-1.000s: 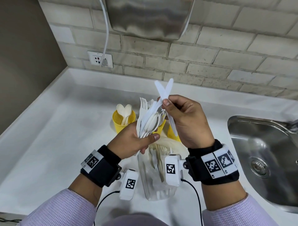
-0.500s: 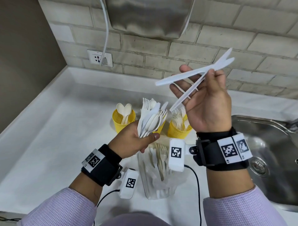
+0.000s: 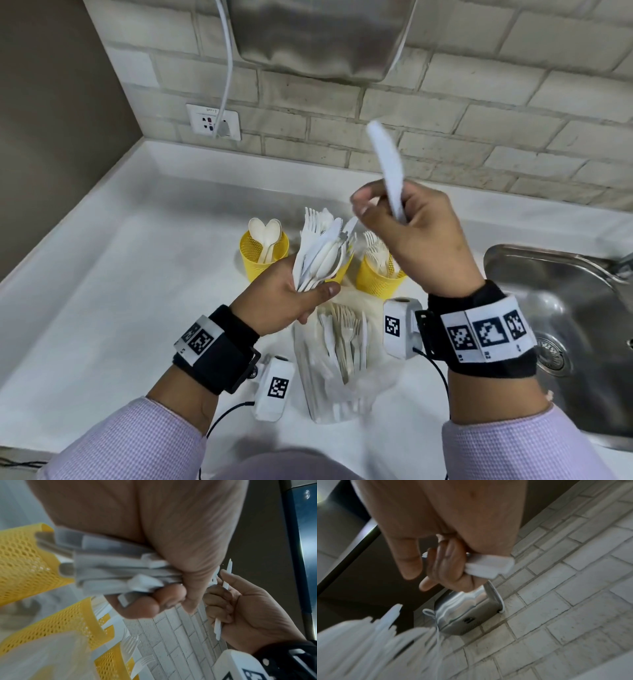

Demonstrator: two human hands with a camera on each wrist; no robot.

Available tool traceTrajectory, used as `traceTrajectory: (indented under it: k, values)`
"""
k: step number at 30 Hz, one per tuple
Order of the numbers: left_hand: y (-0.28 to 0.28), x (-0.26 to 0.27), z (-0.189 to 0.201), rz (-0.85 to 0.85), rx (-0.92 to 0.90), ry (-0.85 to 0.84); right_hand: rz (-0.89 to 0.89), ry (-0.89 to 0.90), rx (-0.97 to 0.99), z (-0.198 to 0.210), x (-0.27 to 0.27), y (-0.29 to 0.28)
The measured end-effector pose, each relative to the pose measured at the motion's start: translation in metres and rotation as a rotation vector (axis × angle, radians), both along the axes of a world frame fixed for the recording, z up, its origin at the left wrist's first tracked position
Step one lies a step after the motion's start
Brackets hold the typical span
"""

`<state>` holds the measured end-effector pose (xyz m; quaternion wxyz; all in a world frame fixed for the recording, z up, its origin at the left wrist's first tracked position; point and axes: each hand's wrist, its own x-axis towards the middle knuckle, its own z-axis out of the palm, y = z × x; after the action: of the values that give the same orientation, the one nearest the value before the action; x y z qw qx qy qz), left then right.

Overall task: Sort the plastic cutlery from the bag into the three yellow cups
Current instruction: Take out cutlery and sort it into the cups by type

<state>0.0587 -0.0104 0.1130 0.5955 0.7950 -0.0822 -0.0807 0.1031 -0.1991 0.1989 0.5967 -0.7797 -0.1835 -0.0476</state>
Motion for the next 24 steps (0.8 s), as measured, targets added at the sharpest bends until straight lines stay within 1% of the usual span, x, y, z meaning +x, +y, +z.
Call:
traceTrajectory:
  k: [3,6,12,15,18,20,22,24]
  values:
    - [0.0004,0.0001,0.0012,-0.005,-0.003,0.004,0.086,0.017,-0.138,-0.0067,-0.0033,0.0012]
    - [0.0013,-0.0001,0.0017,-0.005,0.007,0.0,0.069,0.011,-0.146,-0.0112,-0.002,0.0028]
    - [0.0026,0.0006,0.0008,-0.006,0.015,-0.015,0.063,-0.008,0.01,-0.008,-0.0009,0.0026]
    - [0.003,0.0008,-0.0002,-0.011,0.025,-0.01,0.052,0.01,0.099,-0.0062,0.0009,0.0025]
    - [0.0029,0.0007,-0.0009,-0.024,0.024,-0.023,0.064,0.102,0.271,-0.0044,0.0055,0.0009]
    - [0.0029,0.0013,-0.0013,-0.028,0.025,-0.026,0.079,0.169,0.337,-0.0059,0.0067,0.0006]
    - [0.0031,0.0021,-0.0013,-0.027,0.034,-0.026,0.098,0.193,0.288,-0.0089,0.0055,0.0014]
    - [0.0027,0.0021,-0.0003,-0.027,0.044,-0.031,0.12,0.177,0.163,-0.012,0.0024,0.0022]
